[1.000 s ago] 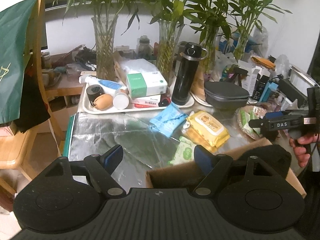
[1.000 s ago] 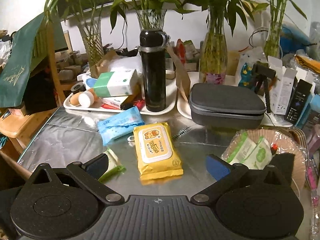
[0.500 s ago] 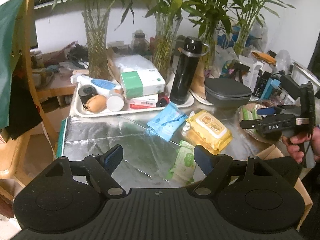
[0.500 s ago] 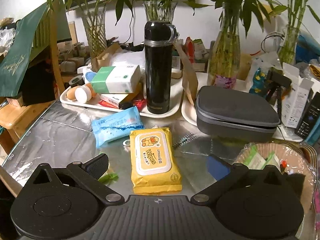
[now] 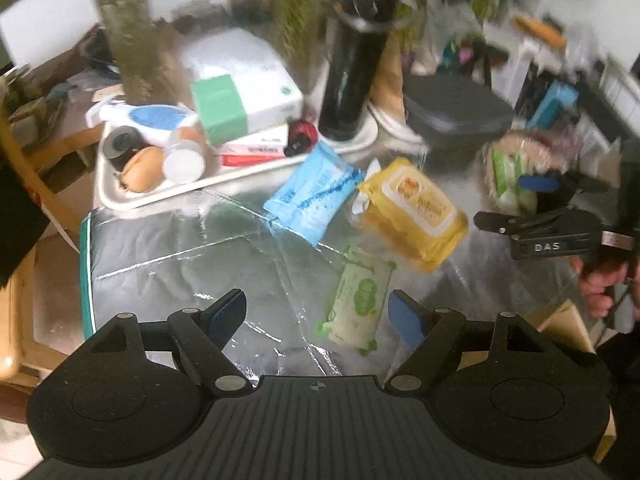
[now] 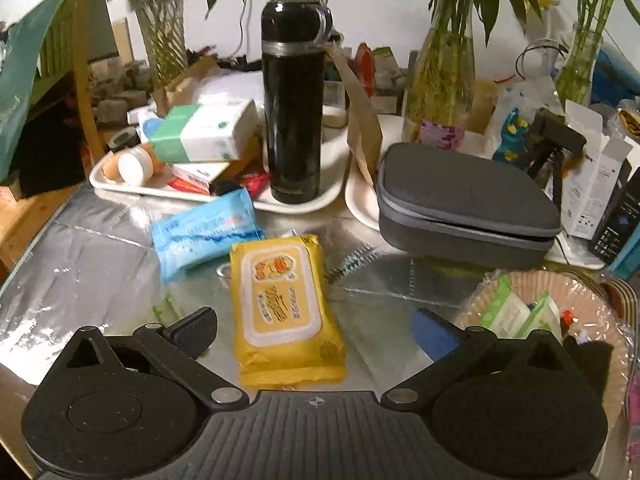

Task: Organize soft objects
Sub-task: 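Lower the left gripper onto the green-and-white wet-wipe pack, then close the left gripper on the green-and-white wipe pack and lift it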

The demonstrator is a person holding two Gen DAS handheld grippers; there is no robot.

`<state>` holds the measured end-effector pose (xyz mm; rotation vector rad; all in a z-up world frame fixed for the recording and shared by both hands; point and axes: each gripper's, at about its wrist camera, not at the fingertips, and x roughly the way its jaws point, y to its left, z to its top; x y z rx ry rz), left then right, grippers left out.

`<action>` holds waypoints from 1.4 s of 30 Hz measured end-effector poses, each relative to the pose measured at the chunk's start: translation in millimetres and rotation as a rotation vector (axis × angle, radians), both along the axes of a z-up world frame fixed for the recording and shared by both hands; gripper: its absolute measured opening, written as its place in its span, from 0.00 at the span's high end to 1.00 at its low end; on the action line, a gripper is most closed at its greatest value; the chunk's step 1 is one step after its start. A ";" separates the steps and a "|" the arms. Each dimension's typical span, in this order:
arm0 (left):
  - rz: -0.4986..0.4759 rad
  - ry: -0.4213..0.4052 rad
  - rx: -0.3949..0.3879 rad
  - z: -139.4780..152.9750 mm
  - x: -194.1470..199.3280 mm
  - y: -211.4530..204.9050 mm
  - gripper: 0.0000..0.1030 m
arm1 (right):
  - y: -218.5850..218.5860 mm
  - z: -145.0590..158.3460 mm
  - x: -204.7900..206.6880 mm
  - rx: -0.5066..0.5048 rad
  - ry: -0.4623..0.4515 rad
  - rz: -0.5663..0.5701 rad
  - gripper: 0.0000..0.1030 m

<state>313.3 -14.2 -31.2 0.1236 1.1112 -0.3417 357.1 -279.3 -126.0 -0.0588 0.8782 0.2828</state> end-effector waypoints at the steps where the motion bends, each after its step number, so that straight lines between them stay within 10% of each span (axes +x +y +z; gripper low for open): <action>1: -0.013 0.016 0.015 -2.8 6.0 -7.3 0.24 | 0.2 -1.2 0.6 -0.005 0.010 -0.002 0.00; 20: -0.217 0.367 0.235 -126.0 83.3 -96.1 0.25 | -25.0 -1.7 3.7 -0.049 0.032 -0.114 0.00; 42: -0.249 0.333 0.289 -142.9 77.8 -91.3 0.54 | -13.9 2.9 5.0 -0.090 -0.009 -0.105 0.00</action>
